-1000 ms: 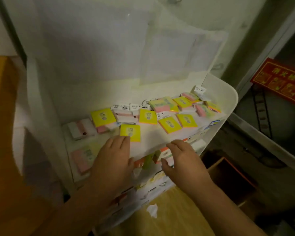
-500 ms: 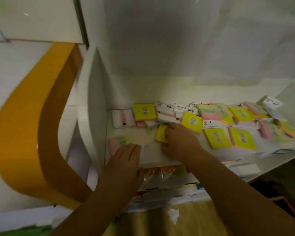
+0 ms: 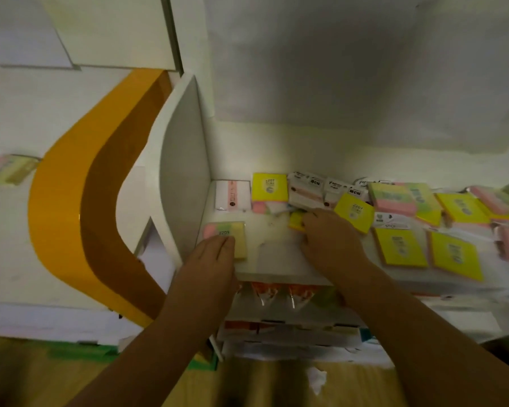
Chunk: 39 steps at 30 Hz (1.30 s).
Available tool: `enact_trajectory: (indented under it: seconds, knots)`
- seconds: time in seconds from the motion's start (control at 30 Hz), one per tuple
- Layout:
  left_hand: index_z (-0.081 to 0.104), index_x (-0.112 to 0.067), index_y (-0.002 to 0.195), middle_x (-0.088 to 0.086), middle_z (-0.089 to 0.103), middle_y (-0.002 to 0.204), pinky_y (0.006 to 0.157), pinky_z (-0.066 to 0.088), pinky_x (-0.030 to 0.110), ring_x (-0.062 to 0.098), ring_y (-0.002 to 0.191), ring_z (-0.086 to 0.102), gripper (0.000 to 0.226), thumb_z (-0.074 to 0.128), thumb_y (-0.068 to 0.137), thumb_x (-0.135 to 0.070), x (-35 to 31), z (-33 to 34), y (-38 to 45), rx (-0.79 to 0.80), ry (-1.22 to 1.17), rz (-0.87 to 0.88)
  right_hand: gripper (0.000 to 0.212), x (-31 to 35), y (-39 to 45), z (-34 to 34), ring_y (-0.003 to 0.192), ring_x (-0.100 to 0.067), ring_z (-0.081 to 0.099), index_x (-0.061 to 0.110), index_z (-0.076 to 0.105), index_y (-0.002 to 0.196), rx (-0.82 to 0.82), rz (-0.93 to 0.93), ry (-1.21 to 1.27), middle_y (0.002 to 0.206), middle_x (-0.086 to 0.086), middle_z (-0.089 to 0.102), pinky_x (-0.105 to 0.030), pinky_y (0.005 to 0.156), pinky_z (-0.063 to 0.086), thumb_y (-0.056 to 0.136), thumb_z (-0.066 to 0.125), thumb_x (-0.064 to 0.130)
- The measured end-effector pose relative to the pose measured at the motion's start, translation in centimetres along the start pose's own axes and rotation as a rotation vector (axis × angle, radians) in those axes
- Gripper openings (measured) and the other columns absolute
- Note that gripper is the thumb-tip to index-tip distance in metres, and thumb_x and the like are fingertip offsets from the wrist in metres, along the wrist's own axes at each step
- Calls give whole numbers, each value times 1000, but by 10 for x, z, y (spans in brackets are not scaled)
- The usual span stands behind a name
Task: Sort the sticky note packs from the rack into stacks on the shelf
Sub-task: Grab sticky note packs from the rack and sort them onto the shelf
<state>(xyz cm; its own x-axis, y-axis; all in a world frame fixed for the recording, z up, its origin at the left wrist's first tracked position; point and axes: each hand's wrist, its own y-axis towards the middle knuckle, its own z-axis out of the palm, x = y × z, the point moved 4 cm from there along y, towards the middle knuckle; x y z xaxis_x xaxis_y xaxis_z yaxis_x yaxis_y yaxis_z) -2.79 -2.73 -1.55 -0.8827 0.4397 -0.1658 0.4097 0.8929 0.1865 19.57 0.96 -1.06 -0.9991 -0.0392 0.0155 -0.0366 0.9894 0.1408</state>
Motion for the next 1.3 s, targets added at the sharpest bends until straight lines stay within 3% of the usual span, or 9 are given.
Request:
enact_trajectory:
  seconds: [0.1, 0.23, 0.4, 0.5, 0.73, 0.83, 0.97, 1.13, 1.3]
  knots:
    - [51, -4, 135, 14, 56, 131, 99, 48, 40, 30, 120, 56, 72, 81, 71, -18, -4, -4, 12, 73, 54, -5, 12, -11, -9, -12, 93, -30, 61, 12, 62, 96, -121, -9, 113, 98, -8, 64, -37, 70, 48, 84, 62, 10]
    - [27, -11, 150, 10, 28, 156, 118, 25, 39, 26, 145, 23, 64, 56, 94, -22, -3, 1, 35, 251, 129, -9, 16, -20, -38, -32, 83, -27, 60, 15, 63, 90, -277, -63, 211, 89, -4, 63, -35, 62, 51, 76, 72, 11]
    - [44, -14, 133, 8, 47, 135, 102, 44, 36, 23, 123, 43, 45, 57, 91, -25, 2, 10, 51, 369, 199, -7, 25, -29, -77, -52, 87, -26, 62, 13, 69, 98, -374, -111, 268, 96, -5, 68, -39, 71, 55, 74, 75, 10]
    - [48, -16, 128, 6, 53, 125, 93, 46, 33, 21, 112, 50, 41, 60, 90, -26, 1, 11, 58, 440, 270, -13, 24, -38, -92, -55, 84, -25, 62, 13, 69, 99, -390, -110, 301, 96, -3, 68, -36, 70, 54, 76, 75, 9]
    - [46, -11, 128, 9, 55, 125, 88, 45, 33, 23, 111, 56, 37, 56, 94, -23, -10, 5, 64, 517, 326, -85, 25, -57, -114, -57, 83, -24, 64, 12, 70, 98, -402, -66, 316, 94, -3, 69, -36, 70, 57, 74, 77, 10]
    - [48, -16, 123, 4, 56, 118, 86, 44, 28, 17, 101, 55, 39, 64, 88, -21, -10, -1, 59, 457, 335, -83, 27, -66, -120, -59, 79, -23, 64, 11, 71, 96, -417, -55, 310, 91, -3, 69, -35, 68, 57, 71, 80, 9]
    - [50, -22, 120, -1, 57, 116, 84, 49, 30, 17, 102, 57, 37, 63, 85, -15, -15, -5, 45, 342, 337, -61, 29, -76, -124, -59, 80, -23, 65, 11, 71, 96, -438, -65, 313, 92, -3, 69, -37, 67, 59, 69, 82, 7]
    - [60, -17, 118, 7, 72, 96, 58, 54, 31, 25, 74, 67, 52, 75, 70, -3, -35, -40, 11, -67, 173, -61, 33, -77, -119, -62, 88, -29, 63, 8, 71, 100, -515, -109, 349, 100, -8, 68, -39, 76, 56, 69, 81, 6]
    - [62, -12, 125, 9, 69, 119, 82, 56, 40, 30, 99, 68, 52, 72, 76, -3, -51, -81, -27, -261, 159, -42, 29, -60, -105, -59, 93, -28, 57, 6, 71, 103, -574, -186, 433, 102, -10, 64, -30, 85, 44, 75, 68, 13]
